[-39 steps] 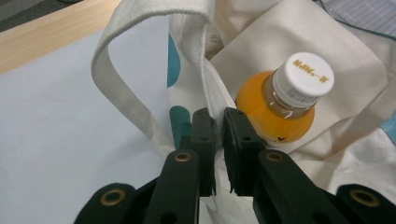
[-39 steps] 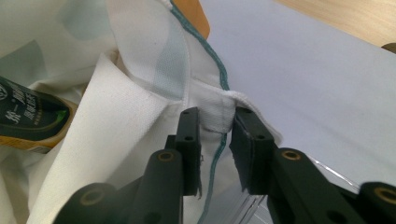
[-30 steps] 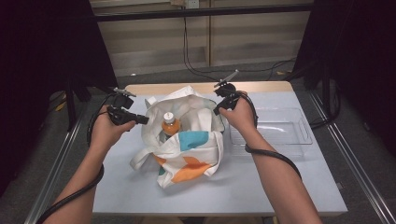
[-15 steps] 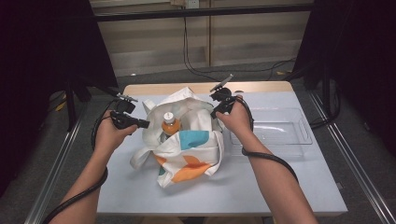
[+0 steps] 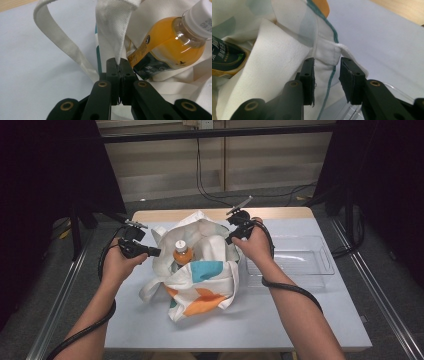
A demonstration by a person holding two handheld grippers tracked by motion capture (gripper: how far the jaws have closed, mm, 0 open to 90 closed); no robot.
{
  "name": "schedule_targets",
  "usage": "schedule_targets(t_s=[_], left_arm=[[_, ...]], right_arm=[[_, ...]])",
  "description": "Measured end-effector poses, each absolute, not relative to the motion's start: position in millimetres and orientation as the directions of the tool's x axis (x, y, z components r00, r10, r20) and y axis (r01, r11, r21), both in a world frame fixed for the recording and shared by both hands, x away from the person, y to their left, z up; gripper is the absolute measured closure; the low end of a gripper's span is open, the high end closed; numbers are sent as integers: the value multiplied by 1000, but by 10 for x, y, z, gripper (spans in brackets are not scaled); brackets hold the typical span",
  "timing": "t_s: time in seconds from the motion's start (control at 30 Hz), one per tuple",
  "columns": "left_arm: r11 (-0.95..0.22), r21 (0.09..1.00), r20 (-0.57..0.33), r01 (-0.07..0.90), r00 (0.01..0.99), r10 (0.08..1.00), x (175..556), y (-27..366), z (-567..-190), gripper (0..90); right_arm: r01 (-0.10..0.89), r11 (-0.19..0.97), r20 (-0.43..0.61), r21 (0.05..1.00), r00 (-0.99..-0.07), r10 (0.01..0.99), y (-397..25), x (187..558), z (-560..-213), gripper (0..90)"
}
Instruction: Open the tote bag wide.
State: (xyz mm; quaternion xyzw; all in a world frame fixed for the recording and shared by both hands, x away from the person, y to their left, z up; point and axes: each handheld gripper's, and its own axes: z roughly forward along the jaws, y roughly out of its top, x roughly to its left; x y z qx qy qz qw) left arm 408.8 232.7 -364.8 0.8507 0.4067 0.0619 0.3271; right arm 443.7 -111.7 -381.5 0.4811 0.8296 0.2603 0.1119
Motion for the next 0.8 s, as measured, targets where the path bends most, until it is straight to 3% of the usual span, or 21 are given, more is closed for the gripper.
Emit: schedule_targets(t_s=[0.8], left_arm=[[-466,612,-159,639,677,719,4100,2321,-3578,878]], right_arm=[[697,394,43,599,-520,853,-1062,4587,-3629,643]])
